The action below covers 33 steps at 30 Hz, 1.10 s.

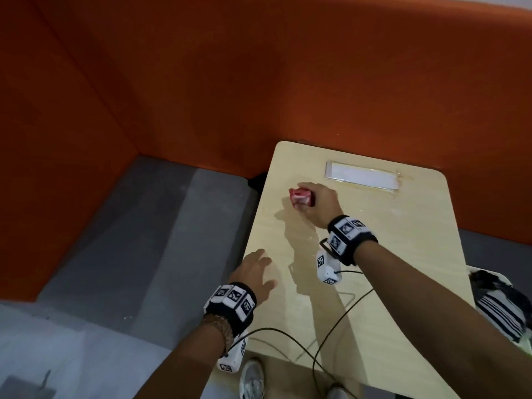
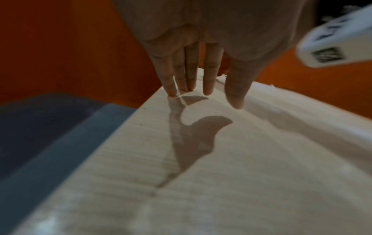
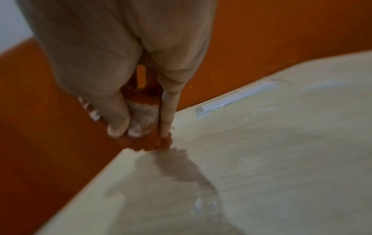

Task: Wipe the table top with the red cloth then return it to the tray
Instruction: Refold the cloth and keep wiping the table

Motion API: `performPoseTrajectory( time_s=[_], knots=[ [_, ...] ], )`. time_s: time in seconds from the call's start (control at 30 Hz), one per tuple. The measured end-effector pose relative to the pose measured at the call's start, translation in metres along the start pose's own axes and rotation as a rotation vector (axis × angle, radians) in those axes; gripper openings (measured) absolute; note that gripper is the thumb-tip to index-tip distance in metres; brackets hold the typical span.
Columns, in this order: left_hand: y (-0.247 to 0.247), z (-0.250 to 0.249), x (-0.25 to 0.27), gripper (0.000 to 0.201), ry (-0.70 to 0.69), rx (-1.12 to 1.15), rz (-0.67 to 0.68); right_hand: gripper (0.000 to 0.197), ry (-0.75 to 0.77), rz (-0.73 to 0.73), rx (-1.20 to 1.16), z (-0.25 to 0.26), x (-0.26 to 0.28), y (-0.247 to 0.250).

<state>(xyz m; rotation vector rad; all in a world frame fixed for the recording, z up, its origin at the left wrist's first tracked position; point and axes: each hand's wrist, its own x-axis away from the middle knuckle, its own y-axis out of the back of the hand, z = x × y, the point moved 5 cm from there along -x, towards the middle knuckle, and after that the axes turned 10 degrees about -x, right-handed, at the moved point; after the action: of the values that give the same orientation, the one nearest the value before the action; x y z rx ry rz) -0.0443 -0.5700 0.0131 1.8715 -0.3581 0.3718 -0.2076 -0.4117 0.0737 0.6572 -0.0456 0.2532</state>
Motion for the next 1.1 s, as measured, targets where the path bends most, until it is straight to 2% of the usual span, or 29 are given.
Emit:
performPoseTrajectory(
  time_s=[0.07, 0.1, 0.17, 0.23, 0.37, 0.5, 0.57, 0.73, 0.8, 0.9, 0.97, 1.03, 1.1],
  knots=[
    [-0.003, -0.004, 0.001, 0.066, -0.038, -0.122, 0.061, 0.017, 0.055, 0.159, 0.186, -0.005, -0.013, -0.032],
    [-0.003, -0.006, 0.001, 0.069, -0.050, -0.177, 0.091, 0.016, 0.129, 0.217, 0.305, -0.006, -0.018, -0.044],
    [-0.002, -0.009, 0.000, 0.073, -0.071, -0.263, 0.140, 0.021, 0.062, 0.273, 0.370, -0.015, -0.027, -0.057],
    [-0.002, -0.011, -0.001, 0.076, -0.091, -0.325, 0.185, 0.023, 0.045, 0.309, 0.375, -0.011, -0.029, -0.057],
    [-0.006, -0.012, -0.003, 0.083, -0.108, -0.365, 0.239, 0.023, 0.142, 0.307, 0.351, 0.008, -0.027, -0.071],
    [-0.011, -0.011, -0.005, 0.089, -0.112, -0.355, 0.245, 0.028, 0.299, 0.454, 0.372, 0.016, 0.004, -0.108],
    [-0.013, -0.010, -0.005, 0.092, -0.125, -0.367, 0.247, 0.028, 0.326, 0.427, 0.412, 0.014, -0.007, -0.105],
    [-0.020, -0.007, -0.004, 0.092, -0.115, -0.360, 0.265, 0.021, 0.223, 0.295, 0.412, 0.018, -0.073, -0.090],
    [-0.023, -0.008, -0.004, 0.091, -0.127, -0.354, 0.259, 0.020, 0.211, 0.301, 0.416, 0.024, -0.063, -0.093],
    [-0.021, -0.008, -0.005, 0.082, -0.117, -0.275, 0.230, 0.021, 0.280, 0.389, 0.362, 0.022, -0.006, -0.102],
    [-0.022, -0.006, -0.005, 0.091, -0.121, -0.290, 0.248, 0.022, 0.313, 0.478, 0.386, 0.019, 0.018, -0.103],
    [-0.022, -0.005, -0.004, 0.094, -0.137, -0.328, 0.267, 0.020, 0.278, 0.426, 0.406, 0.018, -0.004, -0.092],
    [-0.021, -0.003, -0.004, 0.093, -0.132, -0.316, 0.274, 0.023, 0.151, 0.328, 0.377, 0.014, -0.042, -0.075]
  ],
)
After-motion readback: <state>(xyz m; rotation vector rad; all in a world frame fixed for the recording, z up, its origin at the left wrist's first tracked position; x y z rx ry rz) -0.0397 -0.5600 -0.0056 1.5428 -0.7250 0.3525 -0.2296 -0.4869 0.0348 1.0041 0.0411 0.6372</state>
